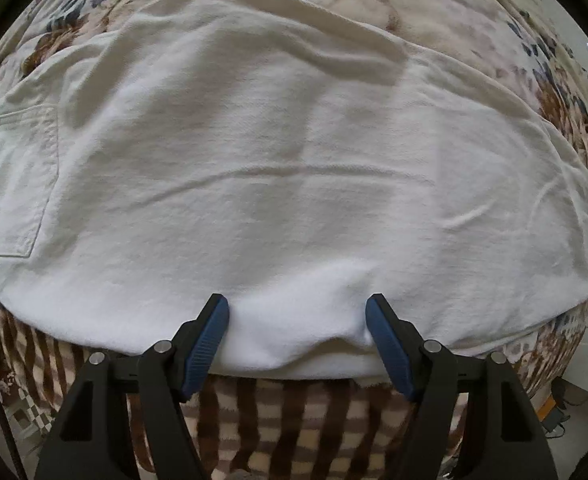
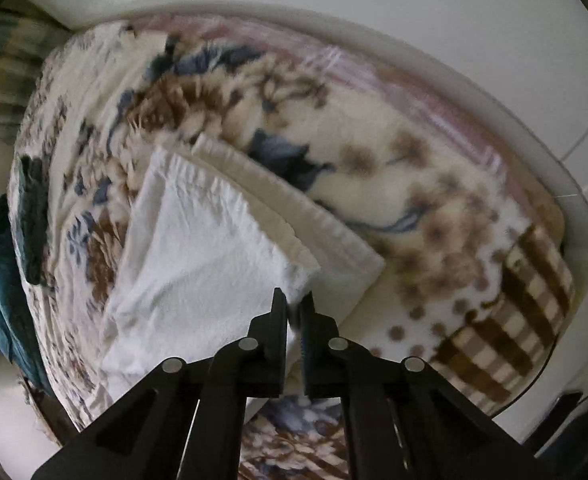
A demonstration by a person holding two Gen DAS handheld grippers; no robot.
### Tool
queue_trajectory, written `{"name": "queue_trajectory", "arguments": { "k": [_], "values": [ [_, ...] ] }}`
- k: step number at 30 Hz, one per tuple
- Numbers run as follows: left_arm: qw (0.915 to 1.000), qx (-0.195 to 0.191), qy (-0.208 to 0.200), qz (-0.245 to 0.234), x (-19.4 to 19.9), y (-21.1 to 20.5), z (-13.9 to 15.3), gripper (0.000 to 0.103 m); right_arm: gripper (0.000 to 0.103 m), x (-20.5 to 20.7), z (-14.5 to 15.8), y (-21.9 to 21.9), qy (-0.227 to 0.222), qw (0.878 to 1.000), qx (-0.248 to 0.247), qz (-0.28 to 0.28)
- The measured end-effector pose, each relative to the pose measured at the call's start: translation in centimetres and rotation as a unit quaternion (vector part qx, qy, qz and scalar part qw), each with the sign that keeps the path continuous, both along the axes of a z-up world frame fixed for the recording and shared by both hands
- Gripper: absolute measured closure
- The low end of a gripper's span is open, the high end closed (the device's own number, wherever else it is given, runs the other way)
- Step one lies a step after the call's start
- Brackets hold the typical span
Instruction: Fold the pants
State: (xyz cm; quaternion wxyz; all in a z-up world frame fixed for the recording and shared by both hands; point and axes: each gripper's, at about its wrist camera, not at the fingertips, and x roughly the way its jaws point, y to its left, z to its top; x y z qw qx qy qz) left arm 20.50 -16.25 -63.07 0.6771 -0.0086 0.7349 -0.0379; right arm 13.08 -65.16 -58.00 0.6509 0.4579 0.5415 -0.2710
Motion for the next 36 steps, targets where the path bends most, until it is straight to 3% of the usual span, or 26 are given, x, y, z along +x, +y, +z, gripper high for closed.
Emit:
{"name": "queue_trajectory", "arguments": {
  "k": [2, 4, 8, 10, 11, 12, 19, 20, 21, 22, 24, 28, 31, 34, 35, 36],
  "values": [
    [1.0, 0.007, -0.002, -0.006, -0.3, -0.7, -0.2, 0.033, 0.098, -0.9, 0.5, -0.7, 0.0, 1.0, -0.004, -0.011],
    [0.9998, 0.014, -0.005, -0.01, -0.6, -1.3, -0.3, 0.033, 0.098, -1.1, -0.9, -1.2, 0.017, 1.0, 0.002, -0.01],
    [0.9995, 0.026, -0.014, -0.009, -1.1, -2.5, -0.2, 0.033, 0.089, -1.1, -3.0, -2.0, 0.014, 0.998, 0.056, 0.003],
    [0.9995, 0.022, -0.024, -0.005, -1.2, -2.7, 0.6, 0.033, 0.065, -2.2, -2.0, -2.5, -0.01, 0.998, 0.058, -0.01],
    [0.9993, 0.021, -0.029, -0.004, -1.3, -2.9, 1.0, 0.033, 0.042, -2.9, -1.5, -2.7, -0.017, 0.998, 0.054, -0.022],
    [0.9992, 0.021, -0.034, -0.005, -1.4, -3.2, 1.3, 0.033, 0.036, -3.4, -1.0, -2.8, -0.021, 0.998, 0.049, -0.03],
    [0.9972, 0.024, -0.059, 0.039, -3.2, -2.7, 3.3, 0.033, 0.037, -2.3, -1.0, -2.4, -0.063, 0.996, 0.063, -0.02],
    [0.997, 0.022, -0.055, 0.05, -3.5, -2.3, 3.1, 0.033, 0.046, -1.8, -1.3, -2.2, -0.056, 0.996, 0.061, -0.012],
    [0.9971, 0.019, -0.045, 0.058, -3.7, -2.1, 2.6, 0.033, 0.075, -0.9, -2.0, -1.8, -0.042, 0.997, 0.064, 0.0],
    [0.9972, 0.016, -0.037, 0.063, -3.7, -1.9, 2.2, 0.033, 0.086, -0.2, -2.9, -1.3, -0.016, 0.997, 0.068, 0.013],
    [0.9966, 0.007, -0.027, 0.077, -4.1, -1.5, 1.7, 0.033, 0.094, 0.7, -3.6, -0.5, 0.022, 0.997, 0.051, 0.043],
    [0.9918, -0.026, -0.019, 0.124, -4.0, -0.1, 2.2, 0.033, 0.096, -0.1, -1.7, -1.6, 0.032, 0.999, 0.012, 0.027],
    [0.9763, -0.073, -0.005, 0.204, -4.5, 2.5, 2.9, 0.033, 0.096, 0.0, -2.1, -1.8, 0.048, 0.998, 0.039, 0.028],
    [0.9561, -0.109, 0.011, 0.272, -5.4, 4.7, 2.9, 0.033, 0.088, 0.3, -1.5, -0.3, 0.052, 0.995, 0.07, 0.04],
    [0.9487, -0.121, 0.017, 0.292, -5.8, 5.3, 2.7, 0.033, 0.076, 0.3, -0.7, 0.8, 0.033, 0.995, 0.082, 0.044],
    [0.9436, -0.129, 0.024, 0.304, -6.1, 5.6, 2.5, 0.033, 0.055, 0.3, 0.1, 2.2, 0.018, 0.994, 0.092, 0.049]
  ]
}}
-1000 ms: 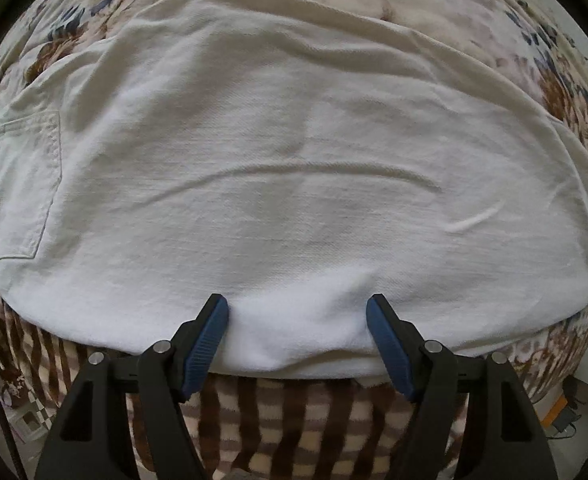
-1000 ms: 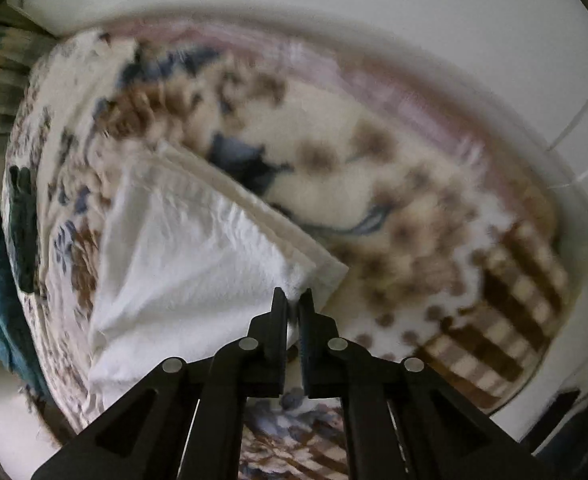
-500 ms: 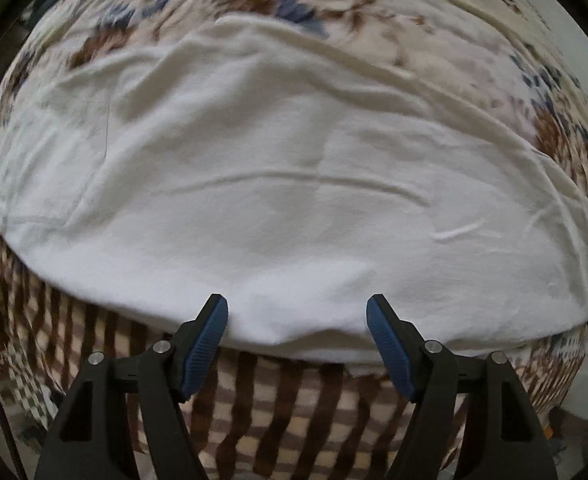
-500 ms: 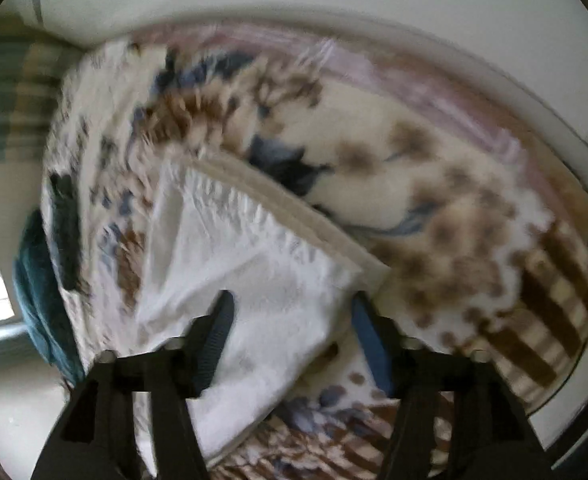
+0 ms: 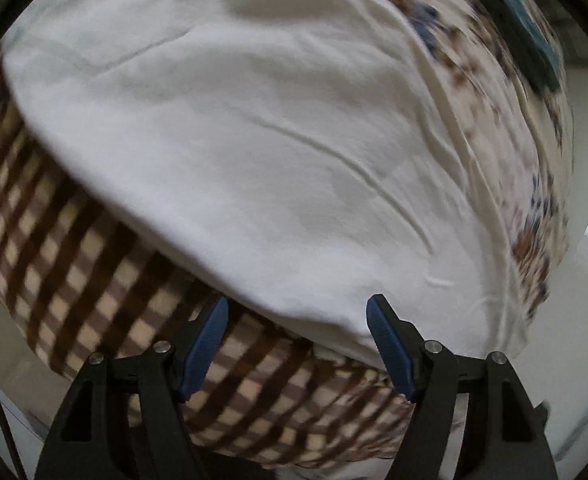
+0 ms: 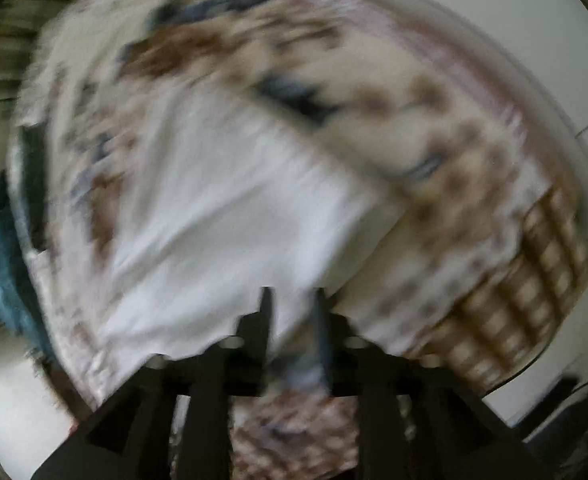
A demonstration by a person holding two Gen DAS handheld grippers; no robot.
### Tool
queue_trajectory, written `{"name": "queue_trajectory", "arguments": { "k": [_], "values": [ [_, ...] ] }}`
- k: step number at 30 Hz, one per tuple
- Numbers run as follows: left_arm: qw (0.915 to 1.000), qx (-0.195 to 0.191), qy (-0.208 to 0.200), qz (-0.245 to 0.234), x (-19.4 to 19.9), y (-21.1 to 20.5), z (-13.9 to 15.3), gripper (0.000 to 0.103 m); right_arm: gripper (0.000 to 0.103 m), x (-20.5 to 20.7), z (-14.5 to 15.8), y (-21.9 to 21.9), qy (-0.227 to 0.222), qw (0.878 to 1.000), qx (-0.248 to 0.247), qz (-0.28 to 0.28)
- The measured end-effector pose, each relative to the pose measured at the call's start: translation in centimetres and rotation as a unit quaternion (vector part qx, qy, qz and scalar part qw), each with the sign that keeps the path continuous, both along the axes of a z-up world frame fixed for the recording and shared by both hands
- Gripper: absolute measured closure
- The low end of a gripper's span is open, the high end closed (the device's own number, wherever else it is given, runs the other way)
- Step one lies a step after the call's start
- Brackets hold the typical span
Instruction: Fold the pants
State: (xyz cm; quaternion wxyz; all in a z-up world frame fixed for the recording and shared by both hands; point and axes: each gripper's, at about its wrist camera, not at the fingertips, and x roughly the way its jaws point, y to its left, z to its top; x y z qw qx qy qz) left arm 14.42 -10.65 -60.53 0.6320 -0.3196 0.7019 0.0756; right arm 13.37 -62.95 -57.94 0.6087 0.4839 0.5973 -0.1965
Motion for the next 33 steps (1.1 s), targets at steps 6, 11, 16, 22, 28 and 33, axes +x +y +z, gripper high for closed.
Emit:
{"name": "queue_trajectory", "arguments": {
  "k": [6, 11, 16, 22, 28, 33],
  "values": [
    [0.9982, -0.03, 0.026, 0.045, 0.3, 2.6, -3.2, 0.035, 0.039, 1.2, -2.8, 11.9, -0.012, 0.99, 0.139, 0.037],
    [0.9993, -0.005, 0.025, 0.028, 1.1, 2.9, -4.0, 0.058, 0.065, 2.5, -6.1, 17.2, 0.012, 0.988, 0.147, 0.044],
    [0.9996, 0.024, 0.013, -0.003, 0.7, 2.9, -2.7, 0.079, 0.089, 2.1, -5.9, 17.6, 0.022, 0.993, 0.117, 0.018],
    [0.9989, 0.037, 0.015, -0.026, 0.2, 3.3, -2.2, 0.082, 0.095, 2.4, -4.1, 17.8, 0.021, 0.995, 0.087, 0.047],
    [0.9974, 0.049, 0.017, -0.051, 1.3, 2.0, -0.5, 0.08, 0.081, 4.8, -4.6, 17.5, 0.05, 0.989, 0.1, 0.096],
    [0.9982, 0.001, -0.011, -0.059, 2.6, -0.4, 1.3, 0.075, 0.042, 6.4, -2.1, 19.2, -0.016, 0.983, 0.126, 0.129]
  ]
}}
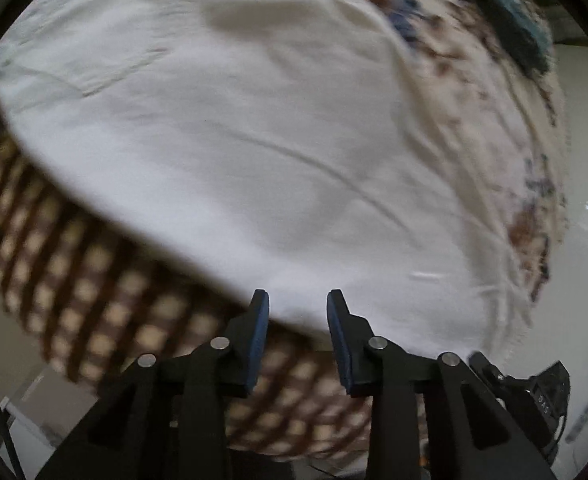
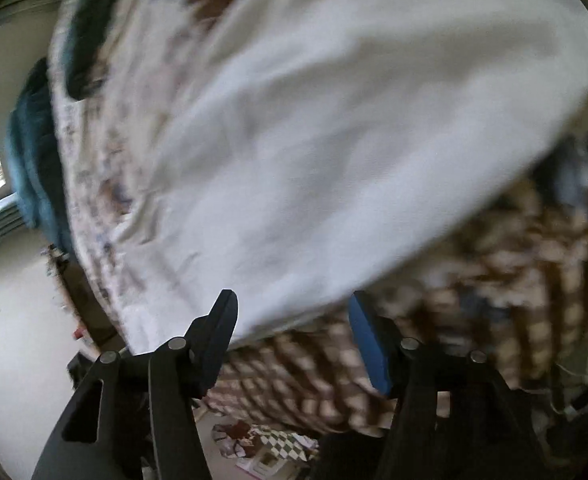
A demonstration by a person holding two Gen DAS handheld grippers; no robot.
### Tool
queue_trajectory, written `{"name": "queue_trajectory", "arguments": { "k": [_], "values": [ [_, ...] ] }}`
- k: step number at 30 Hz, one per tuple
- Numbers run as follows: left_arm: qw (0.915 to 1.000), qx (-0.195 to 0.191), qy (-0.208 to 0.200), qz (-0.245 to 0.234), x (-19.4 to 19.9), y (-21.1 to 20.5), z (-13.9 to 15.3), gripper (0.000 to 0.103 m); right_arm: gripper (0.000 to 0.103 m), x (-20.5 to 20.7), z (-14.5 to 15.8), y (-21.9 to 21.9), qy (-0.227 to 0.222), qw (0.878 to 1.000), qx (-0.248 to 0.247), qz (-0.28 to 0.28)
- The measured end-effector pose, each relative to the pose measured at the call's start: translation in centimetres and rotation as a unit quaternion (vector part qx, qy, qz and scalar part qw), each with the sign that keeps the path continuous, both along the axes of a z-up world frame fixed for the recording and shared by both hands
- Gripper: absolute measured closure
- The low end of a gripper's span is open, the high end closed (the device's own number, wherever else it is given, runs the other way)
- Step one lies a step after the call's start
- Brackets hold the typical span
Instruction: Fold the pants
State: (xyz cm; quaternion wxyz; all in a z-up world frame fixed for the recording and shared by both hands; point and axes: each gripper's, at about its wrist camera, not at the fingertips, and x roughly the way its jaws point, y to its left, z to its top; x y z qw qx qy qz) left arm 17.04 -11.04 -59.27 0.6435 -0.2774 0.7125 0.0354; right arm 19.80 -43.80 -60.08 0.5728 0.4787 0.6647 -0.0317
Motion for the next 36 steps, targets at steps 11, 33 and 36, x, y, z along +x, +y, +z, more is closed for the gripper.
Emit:
{"name": "queue_trajectory", "arguments": {
  "k": [11, 33, 36],
  "values": [
    [0.984, 0.047, 0.007, -0.172, 1.0, -5.8, -3.0, 0.074, 0.045, -2.0, -3.1, -1.0, 0.044, 0.999, -0.007, 0.028],
    [0.9349, 0.086, -0.227, -0.259, 7.6, -18.3, 1.4, 0.006, 0.087, -3.7, -6.4, -19.8, -0.187, 0.943, -0.071, -0.267],
    [0.9448, 0.076, -0.217, -0.234, 7.2, -15.6, 1.9, 0.006, 0.091, -3.3, -1.5, -18.9, -0.187, 0.943, -0.142, -0.236]
  ]
}}
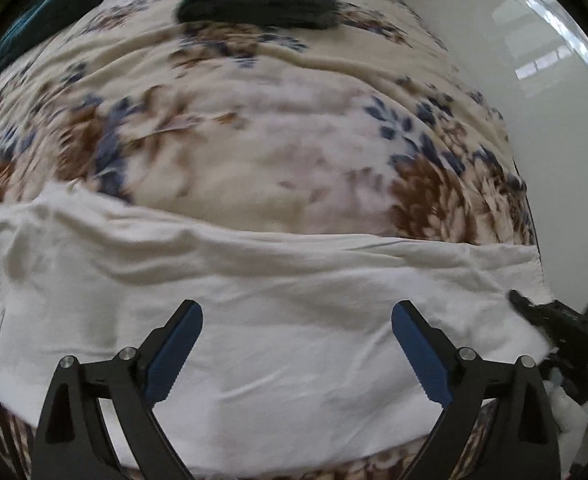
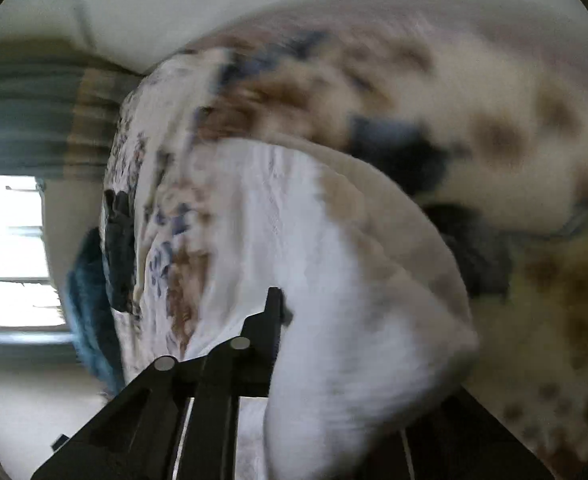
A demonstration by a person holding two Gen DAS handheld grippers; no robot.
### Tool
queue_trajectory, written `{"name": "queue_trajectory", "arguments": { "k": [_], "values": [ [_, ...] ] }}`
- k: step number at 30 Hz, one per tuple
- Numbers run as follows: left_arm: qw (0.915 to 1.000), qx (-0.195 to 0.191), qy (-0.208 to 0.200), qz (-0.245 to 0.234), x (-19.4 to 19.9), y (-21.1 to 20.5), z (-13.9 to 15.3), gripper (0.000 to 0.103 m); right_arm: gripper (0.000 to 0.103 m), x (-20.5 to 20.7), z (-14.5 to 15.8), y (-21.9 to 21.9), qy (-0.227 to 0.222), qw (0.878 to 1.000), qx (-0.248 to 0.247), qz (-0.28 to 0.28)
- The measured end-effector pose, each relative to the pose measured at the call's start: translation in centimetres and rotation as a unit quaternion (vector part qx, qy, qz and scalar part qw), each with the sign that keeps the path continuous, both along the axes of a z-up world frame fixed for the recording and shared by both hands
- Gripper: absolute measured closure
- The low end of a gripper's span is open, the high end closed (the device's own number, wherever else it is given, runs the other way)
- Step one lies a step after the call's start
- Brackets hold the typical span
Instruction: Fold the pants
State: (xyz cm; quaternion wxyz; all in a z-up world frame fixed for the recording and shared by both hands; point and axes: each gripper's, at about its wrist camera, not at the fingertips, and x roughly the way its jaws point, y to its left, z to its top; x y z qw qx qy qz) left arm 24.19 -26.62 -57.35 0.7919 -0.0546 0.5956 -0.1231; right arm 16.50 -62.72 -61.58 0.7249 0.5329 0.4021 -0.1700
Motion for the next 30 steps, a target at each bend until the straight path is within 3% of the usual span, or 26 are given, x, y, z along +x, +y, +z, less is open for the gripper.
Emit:
{"name": "queue_trajectory", "arguments": {
  "k": [3, 7, 12, 15, 18, 22, 25, 26, 28, 30],
  "values": [
    [0.9988, -0.005, 0.01, 0.047, 0.3, 5.0, 1.7, 0.006, 0.093, 1.3, 6.6, 3.8, 0.007, 0.995, -0.091, 0.05],
    [0.995, -0.006, -0.009, 0.1, 0.4, 12.4, 4.2, 0.006, 0.093, 3.6, 12.6, 10.3, -0.005, 0.981, -0.154, 0.118],
    [0.9863, 0.02, -0.036, 0.16, 0.1, 20.9, 5.9, 0.006, 0.094, 8.8, 15.6, 22.8, 0.005, 0.945, -0.229, 0.233],
    [0.9801, 0.0, -0.025, 0.197, -0.3, 27.0, 5.8, 0.006, 0.094, 10.9, 14.4, 31.9, 0.015, 0.916, -0.256, 0.309],
    [0.9741, -0.005, -0.014, 0.226, -0.6, 31.8, 5.3, 0.006, 0.095, 12.2, 11.5, 41.3, 0.034, 0.879, -0.282, 0.383],
    [0.9697, 0.01, -0.012, 0.244, -1.1, 37.2, 4.9, 0.006, 0.095, 11.9, 5.2, 52.9, 0.077, 0.822, -0.318, 0.467],
    [0.9697, 0.027, -0.013, 0.243, -1.1, 40.0, 4.4, 0.006, 0.094, 11.1, 1.9, 56.7, 0.11, 0.801, -0.325, 0.49],
    [0.9696, 0.029, -0.012, 0.243, -1.0, 40.8, 4.1, 0.006, 0.088, 11.2, 0.7, 57.1, 0.13, 0.792, -0.326, 0.5],
    [0.9697, 0.021, -0.008, 0.243, -0.8, 41.8, 3.7, 0.006, 0.078, 11.0, 0.6, 57.3, 0.14, 0.794, -0.309, 0.504],
    [0.971, 0.008, -0.006, 0.239, -0.3, 42.1, 3.6, 0.006, 0.037, 10.9, 1.6, 56.6, 0.128, 0.808, -0.247, 0.519]
  ]
}}
